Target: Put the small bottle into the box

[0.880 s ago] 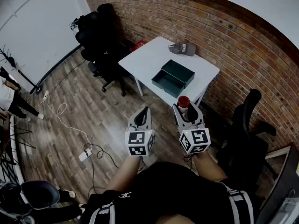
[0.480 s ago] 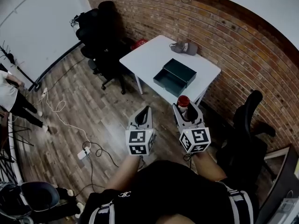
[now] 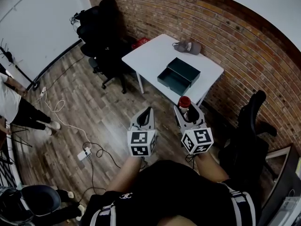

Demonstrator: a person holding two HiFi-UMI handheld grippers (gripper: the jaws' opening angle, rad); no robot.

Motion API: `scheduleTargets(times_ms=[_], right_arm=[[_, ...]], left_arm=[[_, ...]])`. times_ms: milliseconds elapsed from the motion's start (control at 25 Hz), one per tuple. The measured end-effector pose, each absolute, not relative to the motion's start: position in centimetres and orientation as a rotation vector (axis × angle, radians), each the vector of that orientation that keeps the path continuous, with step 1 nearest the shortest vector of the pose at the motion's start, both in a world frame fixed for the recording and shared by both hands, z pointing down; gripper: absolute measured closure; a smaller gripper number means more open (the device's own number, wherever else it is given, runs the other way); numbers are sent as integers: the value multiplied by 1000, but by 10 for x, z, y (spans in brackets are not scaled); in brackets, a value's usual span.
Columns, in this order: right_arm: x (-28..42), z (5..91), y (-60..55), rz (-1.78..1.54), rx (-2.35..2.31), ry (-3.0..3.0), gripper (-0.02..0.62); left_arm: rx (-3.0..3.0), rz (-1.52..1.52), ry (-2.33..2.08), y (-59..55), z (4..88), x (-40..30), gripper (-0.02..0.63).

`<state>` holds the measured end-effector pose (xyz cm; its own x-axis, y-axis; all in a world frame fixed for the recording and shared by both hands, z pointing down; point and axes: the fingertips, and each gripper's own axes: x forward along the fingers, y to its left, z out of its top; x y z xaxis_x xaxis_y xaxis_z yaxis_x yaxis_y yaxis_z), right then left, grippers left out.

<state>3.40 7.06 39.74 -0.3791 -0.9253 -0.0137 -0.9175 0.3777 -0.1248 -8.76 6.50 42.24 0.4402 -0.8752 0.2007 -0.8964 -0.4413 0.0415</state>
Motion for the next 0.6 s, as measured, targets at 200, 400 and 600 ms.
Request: scheduleTargets(times_ms=[200, 400, 600], right_arm=[[11, 398, 75, -127, -1728, 2534, 380], [-10, 398, 80, -75, -1787, 2504, 380], [-18, 405, 81, -91, -1814, 2489, 380]], left_arm=[[2542, 218, -1549, 66, 428, -112, 594], [2568, 229, -1497, 63, 433, -132, 594], [2565, 261, -1470, 56, 443, -142, 594]])
